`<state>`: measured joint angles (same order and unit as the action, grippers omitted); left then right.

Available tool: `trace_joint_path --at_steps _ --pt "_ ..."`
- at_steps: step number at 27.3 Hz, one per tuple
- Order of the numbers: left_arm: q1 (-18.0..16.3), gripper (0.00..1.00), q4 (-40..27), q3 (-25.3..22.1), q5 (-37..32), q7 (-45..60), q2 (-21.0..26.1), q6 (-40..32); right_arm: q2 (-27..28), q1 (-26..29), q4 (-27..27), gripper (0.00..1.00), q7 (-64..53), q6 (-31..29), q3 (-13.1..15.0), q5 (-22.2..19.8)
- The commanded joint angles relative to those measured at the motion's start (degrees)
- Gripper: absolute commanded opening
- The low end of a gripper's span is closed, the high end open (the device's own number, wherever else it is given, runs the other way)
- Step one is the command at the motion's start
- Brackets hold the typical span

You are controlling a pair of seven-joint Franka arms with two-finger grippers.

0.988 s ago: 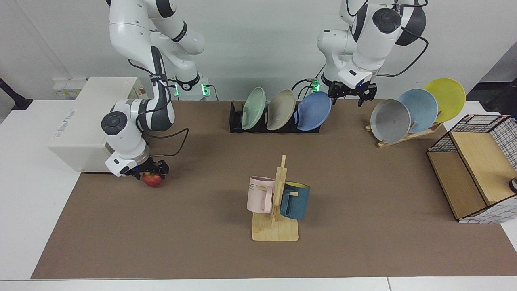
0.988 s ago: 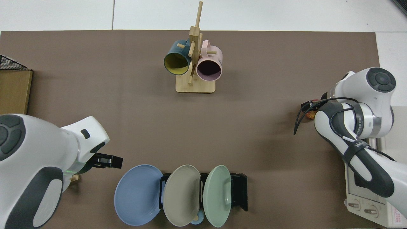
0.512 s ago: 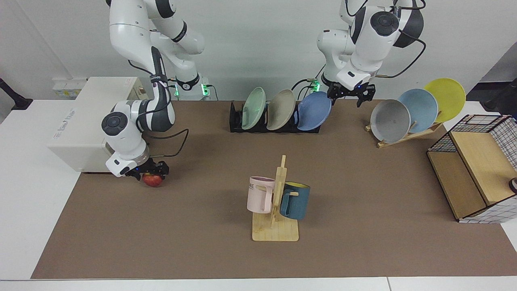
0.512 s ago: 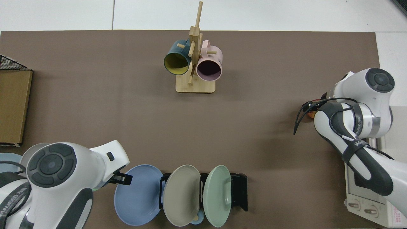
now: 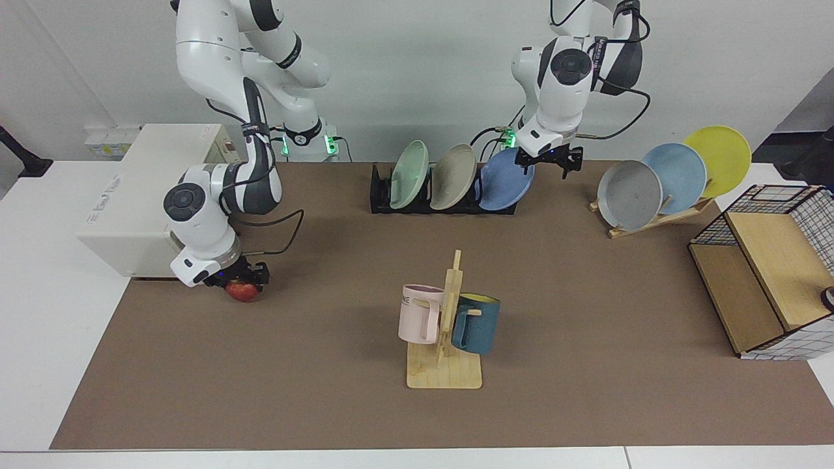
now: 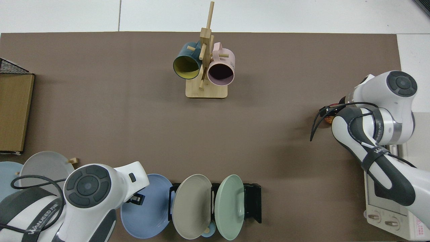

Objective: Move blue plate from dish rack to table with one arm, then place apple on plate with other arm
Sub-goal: 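Grasp the blue plate in the dish rack with the left gripper, then lift the blue plate out of the rack with the left gripper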

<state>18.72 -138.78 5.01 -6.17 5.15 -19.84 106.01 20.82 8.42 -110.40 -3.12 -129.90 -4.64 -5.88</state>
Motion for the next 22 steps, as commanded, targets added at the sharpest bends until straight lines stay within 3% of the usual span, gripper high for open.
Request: trace_joint_path --at_steps 1,3,4,8,18,22 --pt "1.0 0.26 -2.3 0.7 -2.9 1.7 -3.0 0.6 1.1 0.9 2.4 0.00 0.0 -0.5 -0.7 0.2" --pt "1.0 0.03 -2.2 1.4 -3.5 3.3 -3.1 0.0 1.1 0.9 3.7 0.00 0.7 0.8 -0.7 1.2" --pt "1.0 0.00 -2.2 2.1 -3.8 4.2 -3.1 0.0 1.1 0.9 4.6 0.00 0.7 1.9 -0.7 2.4" --pt "1.0 0.00 -2.2 3.8 -5.6 7.9 -3.5 -0.1 1.1 0.8 8.2 0.00 0.7 7.1 -0.7 6.3" --pt "0.9 0.00 -1.6 4.3 -6.1 8.6 -3.5 -1.4 0.6 0.9 8.4 0.00 0.7 7.8 -0.7 6.5" --pt "0.9 0.00 2.7 4.8 -6.8 8.6 -3.2 -5.7 -0.5 0.8 8.4 0.00 0.8 8.3 -0.7 6.5"
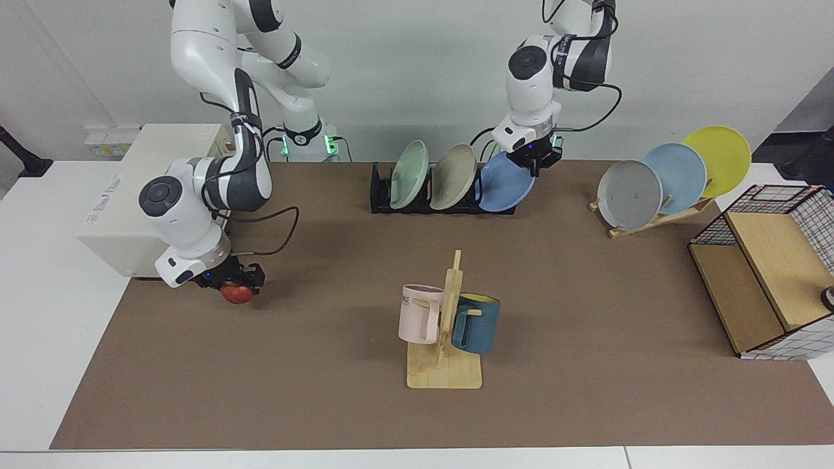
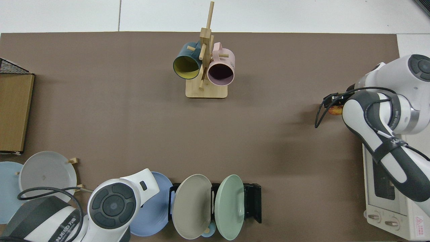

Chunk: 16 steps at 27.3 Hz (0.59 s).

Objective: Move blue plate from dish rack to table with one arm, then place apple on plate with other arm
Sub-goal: 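Lift the blue plate out of the rack with the left gripper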

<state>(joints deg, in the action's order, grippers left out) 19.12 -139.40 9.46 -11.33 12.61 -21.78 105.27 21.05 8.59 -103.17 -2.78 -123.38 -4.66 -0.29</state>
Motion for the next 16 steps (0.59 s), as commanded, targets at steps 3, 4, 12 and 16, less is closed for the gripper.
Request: trace_joint_path --at_steps 3,4,12,16 --pt "0.4 0.00 8.3 0.4 -2.1 1.2 -1.2 -9.3 -2.0 0.5 1.0 0.00 1.4 2.6 -0.7 0.8" --pt "0.4 0.00 9.2 0.5 -2.9 1.2 -1.4 -10.0 -2.5 0.3 1.0 0.00 1.6 3.1 -0.7 0.8" --pt "-0.6 0.00 18.7 -0.5 -5.8 0.5 0.0 -11.3 -7.0 -0.3 0.9 0.00 3.5 6.7 -0.8 0.8" --pt "-1.6 0.00 19.4 -2.2 -5.8 0.4 1.9 -6.9 -8.9 -1.2 1.0 0.00 5.2 8.0 -0.8 3.5"
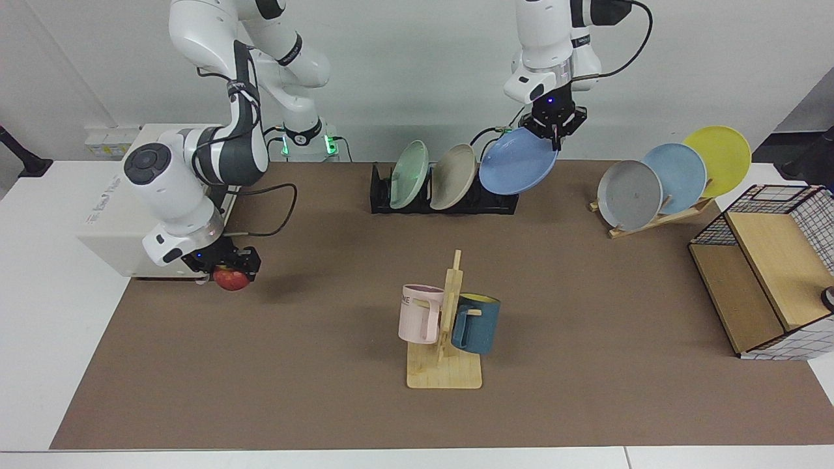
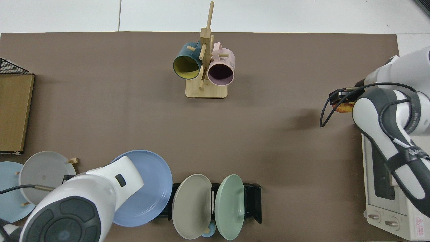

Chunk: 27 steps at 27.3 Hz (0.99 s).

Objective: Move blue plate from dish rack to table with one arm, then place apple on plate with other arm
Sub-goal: 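Lift the blue plate out of the rack with the left gripper, then lower the blue plate onto the table while the right gripper carries the apple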

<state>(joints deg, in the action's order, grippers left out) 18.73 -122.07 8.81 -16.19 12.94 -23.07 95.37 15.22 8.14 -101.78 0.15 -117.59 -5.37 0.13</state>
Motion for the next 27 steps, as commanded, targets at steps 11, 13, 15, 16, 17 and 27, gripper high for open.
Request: trace_joint_path --at_steps 11,13,15,16,17,27 --pt "-2.3 0.00 5.4 -7.1 11.3 1.6 15.9 17.8 -7.7 -5.8 4.0 0.00 11.3 12.4 0.2 7.2" --pt "-2.2 0.00 5.4 -6.9 12.1 3.7 18.2 21.2 -8.9 -6.5 4.6 0.00 13.1 13.3 -0.2 7.2" --pt "-2.3 0.00 5.4 -6.4 15.0 4.8 21.4 24.1 -9.7 -7.3 4.6 0.00 16.4 13.4 -0.3 7.8" --pt "-2.3 0.00 5.4 -6.3 16.3 4.8 22.7 25.1 -9.9 -7.9 4.6 0.00 18.0 13.3 -0.3 8.0" --pt "-2.2 0.00 5.4 -6.2 17.6 4.9 24.0 27.0 -10.1 -8.8 4.6 0.00 20.1 13.3 -0.3 8.1" --pt "-3.0 0.00 3.3 -2.2 28.7 0.3 32.6 36.5 -11.0 -18.8 5.2 0.00 36.5 11.9 -0.1 11.1"
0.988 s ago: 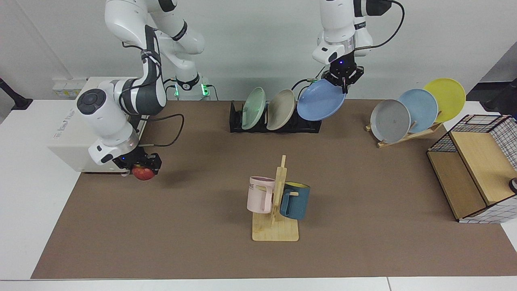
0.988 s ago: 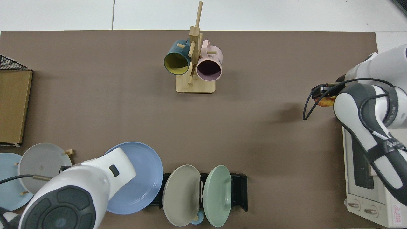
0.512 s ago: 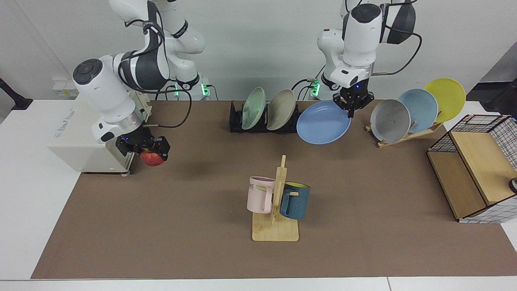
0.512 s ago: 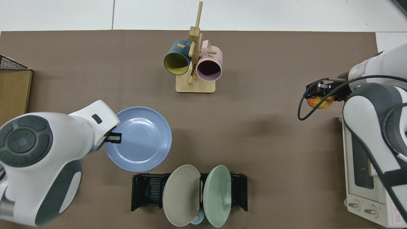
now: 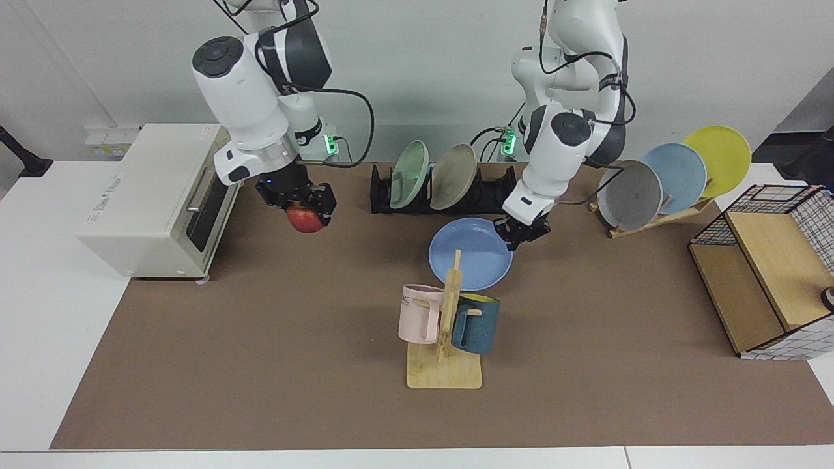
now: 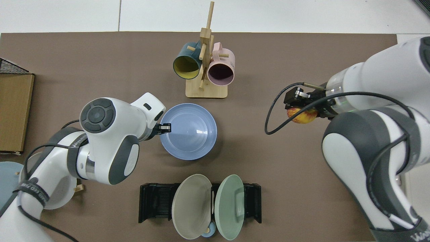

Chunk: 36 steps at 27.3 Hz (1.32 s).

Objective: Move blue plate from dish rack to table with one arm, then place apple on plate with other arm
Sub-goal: 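Lower the blue plate onto the table while the right gripper carries the apple, then place the apple on the blue plate with the right gripper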

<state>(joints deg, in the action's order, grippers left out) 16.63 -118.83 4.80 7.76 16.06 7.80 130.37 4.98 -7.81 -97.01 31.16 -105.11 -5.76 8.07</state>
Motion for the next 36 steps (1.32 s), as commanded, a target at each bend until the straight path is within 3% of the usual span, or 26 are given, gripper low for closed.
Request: trace_joint_path --at_steps 1,7,8,9,10,11,17,20,26,36 --pt "-0.7 0.00 -0.9 1.9 6.5 -4.3 1.9 2.3 -0.8 -3.7 0.3 0.00 6.4 -1.7 0.3 4.0" --pt "1.6 0.00 -4.4 2.1 8.8 -5.2 2.0 7.5 1.1 -8.8 -0.7 0.00 10.9 -6.8 0.3 4.4" --pt "1.6 0.07 -4.4 2.1 8.9 -5.2 2.0 7.4 1.7 -9.7 -1.2 0.00 11.6 -7.8 0.3 4.4" --pt "1.6 0.43 -4.4 2.1 8.8 -5.1 2.0 7.2 2.2 -10.2 -1.5 0.00 11.9 -8.8 0.3 4.3" --pt "1.6 0.89 -4.3 2.1 8.8 -5.2 2.0 7.1 2.6 -10.6 -2.0 0.00 12.1 -9.7 0.3 4.2" --pt "1.6 1.00 -4.3 2.1 8.9 -5.1 2.0 7.1 3.0 -10.9 -2.7 0.00 12.1 -10.6 0.3 4.2" --pt "1.1 1.00 -2.8 1.9 7.6 -5.7 2.0 6.7 3.9 -14.1 -8.0 0.00 12.4 -16.2 0.3 4.3" --pt "0.6 1.00 -1.2 1.4 2.8 -6.2 1.8 5.0 6.1 -16.6 -8.6 0.00 13.3 -18.9 0.3 4.4" --pt "-2.7 1.00 4.1 1.4 -10.7 -6.9 1.0 -3.0 10.6 -20.0 -8.9 0.00 13.7 -22.5 0.3 4.4" --pt "-8.1 1.00 14.9 0.3 -14.5 -21.4 -2.6 -20.6 16.9 -23.0 -9.5 0.00 13.5 -28.0 0.3 4.2"
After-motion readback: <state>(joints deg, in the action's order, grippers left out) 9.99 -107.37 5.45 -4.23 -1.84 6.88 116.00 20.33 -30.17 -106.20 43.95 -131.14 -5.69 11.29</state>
